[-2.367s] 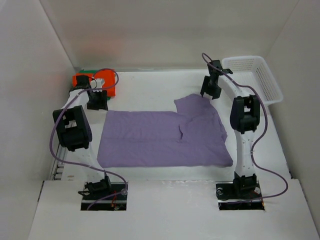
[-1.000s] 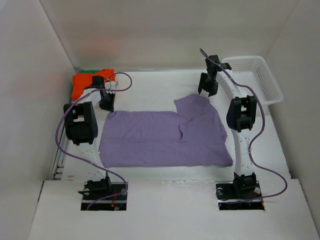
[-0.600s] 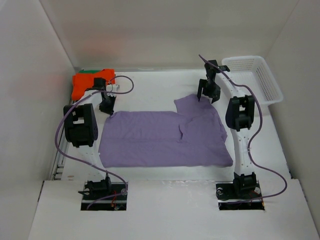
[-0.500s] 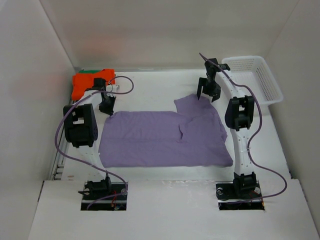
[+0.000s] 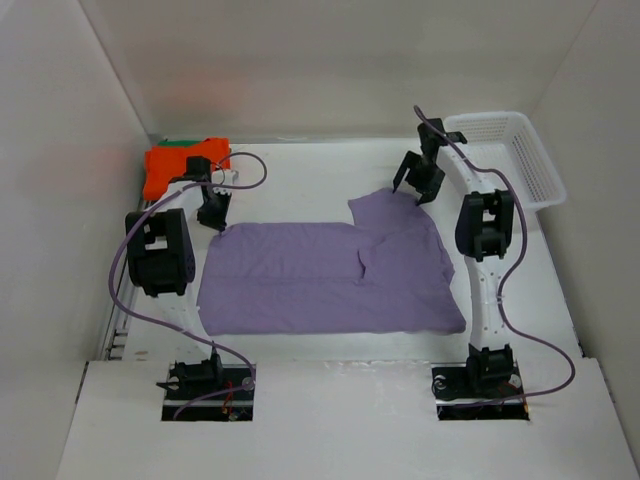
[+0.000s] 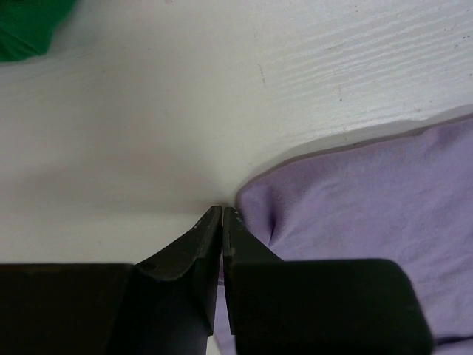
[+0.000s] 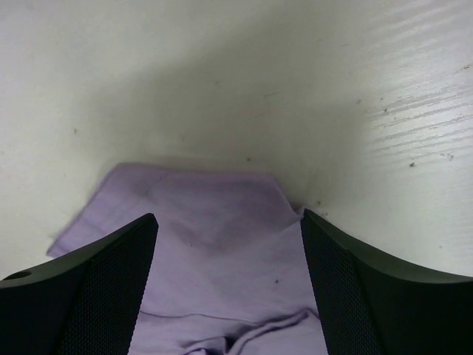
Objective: Fold and stack the t-shirts
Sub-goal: Grap the side of the flattened tshirt furthest away from the robot with both arms
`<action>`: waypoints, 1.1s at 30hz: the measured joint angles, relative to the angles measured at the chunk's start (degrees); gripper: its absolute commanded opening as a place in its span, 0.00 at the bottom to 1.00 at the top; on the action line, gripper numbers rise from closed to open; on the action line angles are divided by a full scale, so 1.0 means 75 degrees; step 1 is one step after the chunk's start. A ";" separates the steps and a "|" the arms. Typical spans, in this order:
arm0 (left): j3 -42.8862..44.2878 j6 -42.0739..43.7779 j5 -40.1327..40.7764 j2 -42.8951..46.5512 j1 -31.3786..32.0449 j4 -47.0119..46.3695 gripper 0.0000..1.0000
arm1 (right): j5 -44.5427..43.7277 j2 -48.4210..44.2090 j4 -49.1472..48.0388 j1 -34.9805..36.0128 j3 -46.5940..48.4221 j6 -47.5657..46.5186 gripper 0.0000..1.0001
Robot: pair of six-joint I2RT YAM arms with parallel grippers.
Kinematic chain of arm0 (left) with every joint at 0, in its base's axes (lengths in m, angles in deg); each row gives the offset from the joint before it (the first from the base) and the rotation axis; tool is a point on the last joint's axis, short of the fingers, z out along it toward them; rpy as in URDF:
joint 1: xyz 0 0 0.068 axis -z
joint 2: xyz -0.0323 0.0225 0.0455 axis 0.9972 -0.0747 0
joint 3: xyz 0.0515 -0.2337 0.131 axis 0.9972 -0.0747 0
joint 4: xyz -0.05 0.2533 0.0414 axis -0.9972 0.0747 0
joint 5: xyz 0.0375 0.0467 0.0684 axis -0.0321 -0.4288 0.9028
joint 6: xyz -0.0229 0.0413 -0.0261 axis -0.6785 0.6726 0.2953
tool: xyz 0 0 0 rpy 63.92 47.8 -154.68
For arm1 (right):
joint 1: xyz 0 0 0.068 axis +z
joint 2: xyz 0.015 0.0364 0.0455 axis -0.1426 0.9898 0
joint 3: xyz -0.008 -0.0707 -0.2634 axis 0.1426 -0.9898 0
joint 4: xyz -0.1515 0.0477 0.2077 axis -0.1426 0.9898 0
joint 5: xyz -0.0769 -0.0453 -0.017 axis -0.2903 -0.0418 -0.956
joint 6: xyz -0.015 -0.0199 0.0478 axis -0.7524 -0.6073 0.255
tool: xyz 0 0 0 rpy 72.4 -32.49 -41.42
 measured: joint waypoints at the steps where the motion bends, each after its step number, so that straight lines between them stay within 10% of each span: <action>1: -0.0003 -0.0003 0.0000 0.0020 0.0000 -0.0003 0.05 | 0.0099 -0.0012 -0.0122 -0.0041 -0.0131 0.0178 0.82; 33: -0.0498 0.0000 -0.0015 0.0542 -0.0166 -0.0047 0.05 | -0.0571 -0.0251 -0.0498 -0.0029 -0.0201 0.0364 0.67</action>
